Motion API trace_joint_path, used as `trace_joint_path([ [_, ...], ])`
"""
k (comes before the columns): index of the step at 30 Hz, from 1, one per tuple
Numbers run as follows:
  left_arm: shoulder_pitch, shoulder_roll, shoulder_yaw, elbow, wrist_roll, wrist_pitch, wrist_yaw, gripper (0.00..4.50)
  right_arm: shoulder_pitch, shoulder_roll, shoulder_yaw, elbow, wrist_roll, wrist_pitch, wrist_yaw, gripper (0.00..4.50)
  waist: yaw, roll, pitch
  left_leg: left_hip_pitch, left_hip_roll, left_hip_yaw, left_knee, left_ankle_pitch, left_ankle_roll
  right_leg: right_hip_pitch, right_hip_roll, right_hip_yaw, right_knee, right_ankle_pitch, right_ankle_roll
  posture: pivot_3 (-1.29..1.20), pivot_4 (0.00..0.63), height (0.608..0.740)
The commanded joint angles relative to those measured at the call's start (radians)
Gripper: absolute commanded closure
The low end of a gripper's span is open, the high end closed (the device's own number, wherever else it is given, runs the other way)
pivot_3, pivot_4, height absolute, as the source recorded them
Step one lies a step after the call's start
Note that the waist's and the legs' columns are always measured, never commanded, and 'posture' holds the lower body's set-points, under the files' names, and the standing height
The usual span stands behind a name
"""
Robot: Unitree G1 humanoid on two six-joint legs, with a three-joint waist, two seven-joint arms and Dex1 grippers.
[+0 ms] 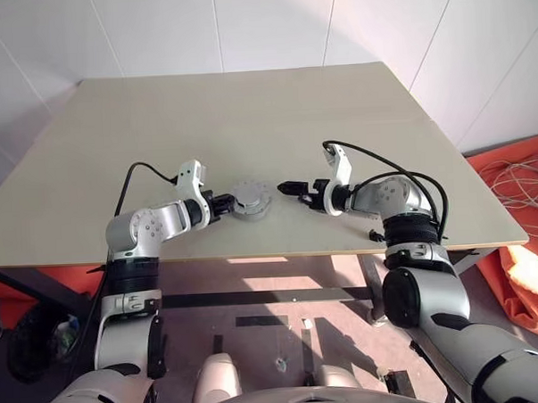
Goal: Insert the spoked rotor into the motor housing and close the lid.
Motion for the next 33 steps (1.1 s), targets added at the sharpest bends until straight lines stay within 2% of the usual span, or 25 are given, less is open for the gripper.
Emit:
trace_joint_path([
  [1, 0.02, 0.006, -0.016, 0.005, 0.009, 0.019, 0.004, 4.5, -0.016, 0.039, -0.009, 0.014, 0.042, 0.024, -0.018, 0.02, -0.001, 0.0, 0.0, 0.0, 0.0, 0.0, 0.0, 0.0, 0.0, 0.0, 0.0, 0.0, 0.0, 0.0, 0.0, 0.0, 0.0, 0.74],
  [8, 0.02, 0.009, -0.015, 0.005, 0.009, 0.018, 0.005, 4.5, -0.019, 0.106, -0.016, -0.026, 0.088, 0.057, -0.027, 0.02, -0.005, 0.0, 0.0, 0.0, 0.001, 0.0, 0.003, 0.0, 0.0, -0.001, 0.0, 0.0, 0.003, 0.0, 0.0, 0.0, 0.0, 0.74],
  [13, 0.019, 0.008, -0.016, 0.003, 0.009, 0.017, 0.007, 4.5, -0.017, 0.151, 0.005, -0.014, 0.087, 0.014, -0.029, 0.02, 0.001, 0.0, 0.0, -0.003, 0.001, 0.0, 0.008, 0.0, 0.0, -0.001, 0.0, -0.001, 0.006, 0.0, 0.0, 0.0, 0.0, 0.74],
  [33, 0.022, 0.021, -0.016, -0.001, 0.01, 0.02, 0.006, 4.5, -0.098, 0.173, 0.006, 0.145, 0.103, -0.187, 0.0, 0.02, 0.004, 0.0, 0.0, -0.004, 0.001, 0.0, 0.012, 0.0, 0.0, -0.002, -0.001, -0.002, 0.011, 0.0, 0.0, 0.0, 0.0, 0.74],
])
